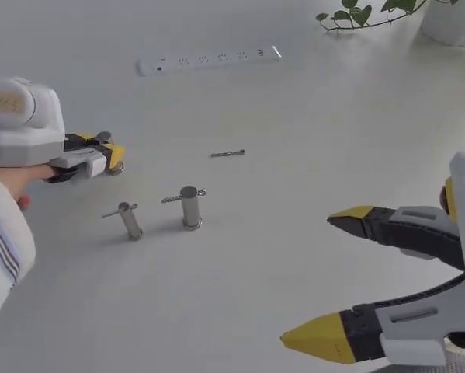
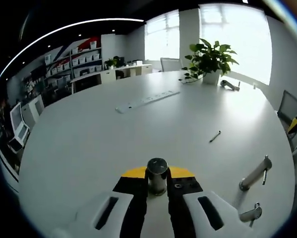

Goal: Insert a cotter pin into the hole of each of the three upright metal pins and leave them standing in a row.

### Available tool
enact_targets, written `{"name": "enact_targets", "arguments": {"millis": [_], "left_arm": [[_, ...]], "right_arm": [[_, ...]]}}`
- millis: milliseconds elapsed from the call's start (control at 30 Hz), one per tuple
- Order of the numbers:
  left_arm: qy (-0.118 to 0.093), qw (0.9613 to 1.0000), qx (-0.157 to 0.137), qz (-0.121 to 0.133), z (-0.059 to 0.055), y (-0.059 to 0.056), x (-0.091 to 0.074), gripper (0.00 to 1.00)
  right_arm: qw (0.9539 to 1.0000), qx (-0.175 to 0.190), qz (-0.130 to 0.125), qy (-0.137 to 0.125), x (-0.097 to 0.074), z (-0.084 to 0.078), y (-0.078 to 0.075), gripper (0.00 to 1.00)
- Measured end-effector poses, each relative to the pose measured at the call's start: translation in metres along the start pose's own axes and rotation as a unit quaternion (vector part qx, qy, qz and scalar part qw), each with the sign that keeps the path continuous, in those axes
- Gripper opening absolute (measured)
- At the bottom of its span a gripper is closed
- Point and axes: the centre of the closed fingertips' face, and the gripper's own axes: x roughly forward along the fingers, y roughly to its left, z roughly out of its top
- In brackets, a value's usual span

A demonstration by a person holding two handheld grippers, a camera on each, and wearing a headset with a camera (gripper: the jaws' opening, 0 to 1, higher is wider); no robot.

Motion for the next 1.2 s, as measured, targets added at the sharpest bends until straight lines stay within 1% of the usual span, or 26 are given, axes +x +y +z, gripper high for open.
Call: {"name": "enact_targets", "arguments": {"millis": [33,100,167,200,233,333,367,400,433,533,600,700,767,800,900,933,1067,1200], "left_arm": [[0.000,1.0000,0.002,0.001,0.000,0.000,0.000,0.10],[-0.003,1.0000,-0.009,0.003,0.000,0.001,0.001,0.10],[-0.005,1.0000,-0.007,0.001,0.000,0.001,0.002,0.10],[-0.004,0.9999,-0.014,0.001,0.000,0.001,0.002,0.10],[-0.003,0.9999,-0.015,0.002,0.000,0.002,0.002,0.10],[0.000,1.0000,-0.001,0.007,0.001,0.002,0.003,0.10],[0.001,1.0000,-0.004,0.008,0.001,0.003,0.003,0.10],[0.005,0.9997,-0.024,0.009,0.000,0.003,0.003,0.10],[0.002,0.9991,-0.040,0.011,0.001,0.006,0.003,0.10],[0.007,0.9990,-0.042,0.013,0.000,0.010,0.001,0.10],[0.013,0.9986,-0.048,0.015,-0.001,0.012,-0.001,0.10],[0.021,0.9985,-0.047,0.020,-0.003,0.014,-0.004,0.10],[0.024,0.9983,-0.051,0.017,-0.004,0.014,-0.007,0.10],[0.024,0.9984,-0.048,0.017,-0.004,0.013,-0.010,0.10],[0.031,0.9983,-0.037,0.032,-0.003,0.015,-0.016,0.09],[0.031,0.9983,-0.035,0.035,-0.002,0.013,-0.020,0.09],[0.025,0.9985,-0.030,0.038,0.004,0.010,-0.035,0.09],[0.014,0.9985,-0.022,0.048,0.014,0.011,-0.047,0.10]], "right_arm": [[1.0000,0.000,0.001,0.000,0.000,0.000,0.001,0.88],[1.0000,0.002,0.004,-0.003,0.001,0.001,0.002,0.88],[0.9999,0.005,0.008,-0.006,0.002,0.002,0.004,0.88],[0.9999,0.005,0.008,-0.007,0.002,0.003,0.004,0.88],[0.9999,0.004,0.008,-0.008,0.002,0.004,0.005,0.88],[0.9999,0.001,0.010,-0.004,0.003,0.003,0.006,0.88],[0.9999,0.000,0.010,-0.004,0.003,0.003,0.006,0.88],[0.9999,0.001,0.012,-0.005,0.003,0.003,0.007,0.88],[0.9999,0.001,0.013,-0.004,0.003,0.003,0.008,0.88],[0.9998,-0.005,0.018,-0.002,0.003,0.004,0.008,0.88],[0.9998,-0.006,0.018,-0.006,0.002,0.007,0.007,0.88],[0.9998,-0.006,0.017,-0.010,0.001,0.010,0.006,0.89],[0.9998,-0.006,0.017,-0.011,0.001,0.010,0.006,0.89],[0.9997,-0.005,0.021,-0.012,0.001,0.011,0.007,0.89],[0.9995,-0.005,0.023,-0.018,0.001,0.013,0.008,0.90],[0.9995,-0.004,0.023,-0.021,0.000,0.014,0.009,0.90],[0.9992,-0.005,0.024,-0.031,0.000,0.018,0.009,0.92],[0.9989,-0.008,0.026,-0.039,0.000,0.020,0.011,0.93]]}}
